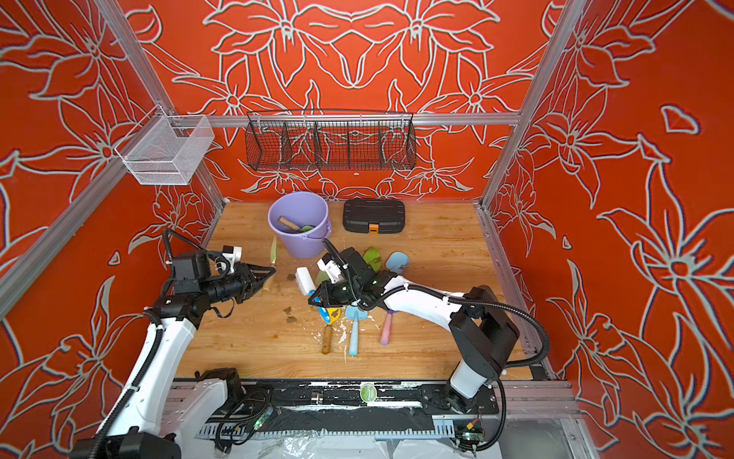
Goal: Brush the soil off the hand trowel and place it into the bucket
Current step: Brush off the soil from the hand trowel.
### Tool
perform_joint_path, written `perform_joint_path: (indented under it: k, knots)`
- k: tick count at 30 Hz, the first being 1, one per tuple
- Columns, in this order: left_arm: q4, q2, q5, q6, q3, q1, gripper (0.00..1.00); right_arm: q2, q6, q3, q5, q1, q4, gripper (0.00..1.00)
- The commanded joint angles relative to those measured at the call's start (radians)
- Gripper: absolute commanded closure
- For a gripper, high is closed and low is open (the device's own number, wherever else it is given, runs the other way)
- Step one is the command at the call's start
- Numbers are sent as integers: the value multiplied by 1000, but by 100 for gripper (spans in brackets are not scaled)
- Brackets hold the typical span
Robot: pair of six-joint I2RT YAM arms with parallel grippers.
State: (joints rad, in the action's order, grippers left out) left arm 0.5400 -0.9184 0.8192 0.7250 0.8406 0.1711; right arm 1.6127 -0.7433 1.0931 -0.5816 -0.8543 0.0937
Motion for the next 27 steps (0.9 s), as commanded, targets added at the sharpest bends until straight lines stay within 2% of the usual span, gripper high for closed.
perform_joint_path:
  k: [1,2,5,8,12,20,27]
  knots:
    - [98,-51,-58,-110,82,-3,100,-56,93,77,113,13,126,100]
    - [94,-60,-59,-138,102,-15,100,-60,94,82,123,16,138,100]
    - [119,-103,-189,-181,174,-88,100,-77,79,64,124,32,113,100]
    - [166,-170,-267,-213,265,-136,100,-86,81,54,128,39,115,100]
    - [181,-264,-260,-207,346,-151,100,-95,73,31,126,47,97,100]
    - [312,-435,-338,-269,532,-168,100,-127,75,-5,135,64,82,100]
    - [368,-557,-470,-307,694,-201,100,-144,75,-23,138,72,79,100]
